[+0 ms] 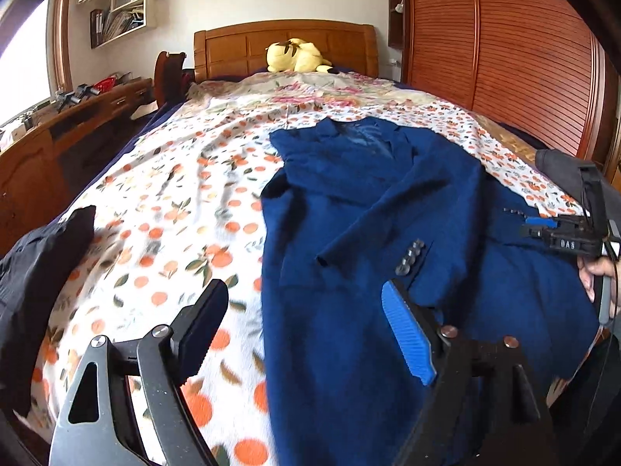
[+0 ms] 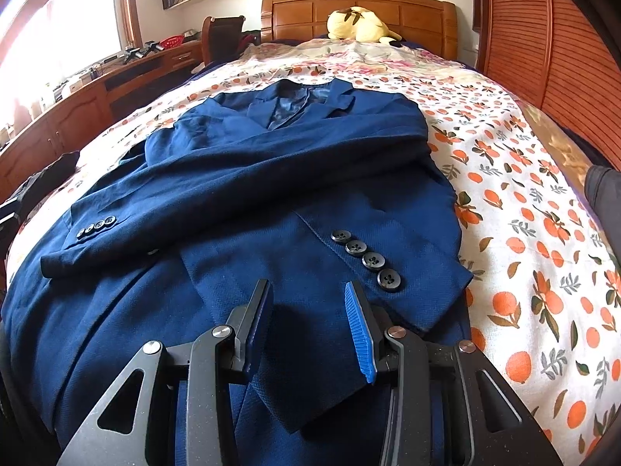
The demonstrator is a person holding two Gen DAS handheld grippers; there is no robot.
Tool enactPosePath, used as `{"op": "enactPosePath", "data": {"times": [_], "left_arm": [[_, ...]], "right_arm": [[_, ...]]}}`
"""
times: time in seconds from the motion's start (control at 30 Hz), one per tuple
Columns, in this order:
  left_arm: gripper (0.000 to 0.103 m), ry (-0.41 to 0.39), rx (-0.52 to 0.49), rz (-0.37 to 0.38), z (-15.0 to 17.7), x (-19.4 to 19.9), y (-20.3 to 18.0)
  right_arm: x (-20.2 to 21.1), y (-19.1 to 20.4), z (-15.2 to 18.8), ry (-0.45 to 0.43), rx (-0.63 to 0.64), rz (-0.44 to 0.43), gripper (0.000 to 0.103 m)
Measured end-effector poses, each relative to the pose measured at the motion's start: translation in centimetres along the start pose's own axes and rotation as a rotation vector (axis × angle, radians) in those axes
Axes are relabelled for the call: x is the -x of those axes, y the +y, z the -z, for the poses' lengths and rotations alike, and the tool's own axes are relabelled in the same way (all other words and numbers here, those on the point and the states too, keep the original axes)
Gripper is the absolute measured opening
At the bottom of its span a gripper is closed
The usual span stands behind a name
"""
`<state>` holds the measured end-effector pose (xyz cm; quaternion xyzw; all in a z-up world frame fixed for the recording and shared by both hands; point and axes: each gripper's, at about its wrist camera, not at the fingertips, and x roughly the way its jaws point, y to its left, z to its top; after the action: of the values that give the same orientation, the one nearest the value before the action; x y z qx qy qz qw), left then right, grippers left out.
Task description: Fold large clothes
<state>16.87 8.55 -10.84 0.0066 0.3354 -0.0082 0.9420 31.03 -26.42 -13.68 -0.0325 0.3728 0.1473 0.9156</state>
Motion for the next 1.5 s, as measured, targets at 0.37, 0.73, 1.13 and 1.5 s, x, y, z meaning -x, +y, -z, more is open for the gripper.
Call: {"op": "enactPosePath", "data": {"times": [0.37,0.73,1.13,1.5], "left_arm": [[0.082,0.042,0.027,-0.013,3.2,1.7,1.2],[0.082,0.063,0.032,-0.008,4.6,1.9,1.7],[0.082,0.071,0.017,-0.004,4.8,1.5,1.2],[0.082,0.125,0.004,-0.015,5.5,0.9,0.9]], "right_arm": [[0.5,0.3,0.1,-0.017,0.010,0.040,0.040],[5.7,0.3,2.7,-0.023,0.060,0.039,0.040],[9.9,-3.2,6.7,0.073,0.053,0.128,0.048],[9.9,-3.5,8.1,0.127,0.037,0.033,0.032]]}}
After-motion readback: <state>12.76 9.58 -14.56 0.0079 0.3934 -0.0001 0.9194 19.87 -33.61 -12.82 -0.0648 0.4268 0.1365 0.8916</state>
